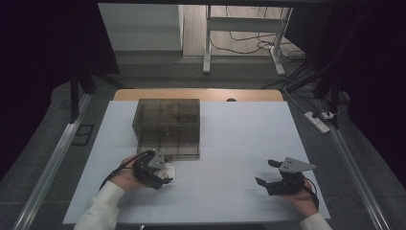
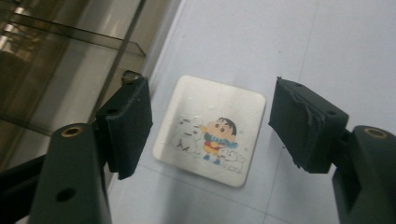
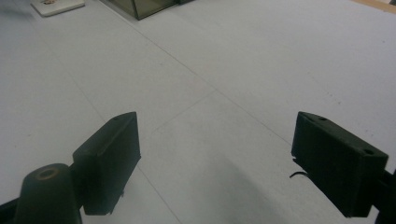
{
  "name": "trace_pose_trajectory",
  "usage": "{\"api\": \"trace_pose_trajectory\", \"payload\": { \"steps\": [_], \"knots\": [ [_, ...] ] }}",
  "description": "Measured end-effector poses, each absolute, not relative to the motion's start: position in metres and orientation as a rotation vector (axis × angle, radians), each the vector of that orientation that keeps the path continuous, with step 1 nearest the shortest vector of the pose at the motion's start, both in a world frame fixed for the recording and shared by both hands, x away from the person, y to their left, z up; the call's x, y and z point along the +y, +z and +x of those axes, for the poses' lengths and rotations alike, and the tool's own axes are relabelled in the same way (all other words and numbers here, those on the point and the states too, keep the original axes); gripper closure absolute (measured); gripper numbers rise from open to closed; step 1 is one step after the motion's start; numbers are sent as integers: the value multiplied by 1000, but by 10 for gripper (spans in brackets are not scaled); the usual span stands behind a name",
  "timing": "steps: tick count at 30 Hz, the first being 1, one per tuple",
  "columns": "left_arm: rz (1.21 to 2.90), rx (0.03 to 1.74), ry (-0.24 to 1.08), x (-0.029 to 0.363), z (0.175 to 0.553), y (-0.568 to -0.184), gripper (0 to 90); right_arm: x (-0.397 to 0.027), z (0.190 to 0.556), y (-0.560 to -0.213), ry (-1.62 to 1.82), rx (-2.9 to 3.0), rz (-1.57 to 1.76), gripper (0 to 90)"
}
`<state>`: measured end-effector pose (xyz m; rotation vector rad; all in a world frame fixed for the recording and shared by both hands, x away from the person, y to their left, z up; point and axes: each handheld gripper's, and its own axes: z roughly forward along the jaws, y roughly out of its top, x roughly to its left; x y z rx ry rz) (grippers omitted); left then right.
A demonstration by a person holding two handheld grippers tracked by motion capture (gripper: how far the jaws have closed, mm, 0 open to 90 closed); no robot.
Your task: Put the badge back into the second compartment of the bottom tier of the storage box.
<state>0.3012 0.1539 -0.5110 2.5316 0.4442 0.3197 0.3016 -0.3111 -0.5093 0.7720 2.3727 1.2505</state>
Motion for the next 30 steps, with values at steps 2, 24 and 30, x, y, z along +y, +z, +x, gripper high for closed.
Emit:
{"api": "trace_pose_trajectory", "payload": {
  "steps": [2, 24, 30],
  "knots": [
    [2549, 439, 303, 153, 303, -515, 281, -311, 303, -509, 1245, 2377, 773, 150],
    [2570, 414, 108, 155, 322, -528, 306, -307, 306, -512, 1197, 2392, 768, 150],
    [2582, 414, 120, 154, 320, -526, 330, -307, 307, -513, 1191, 2396, 763, 150]
  ]
}}
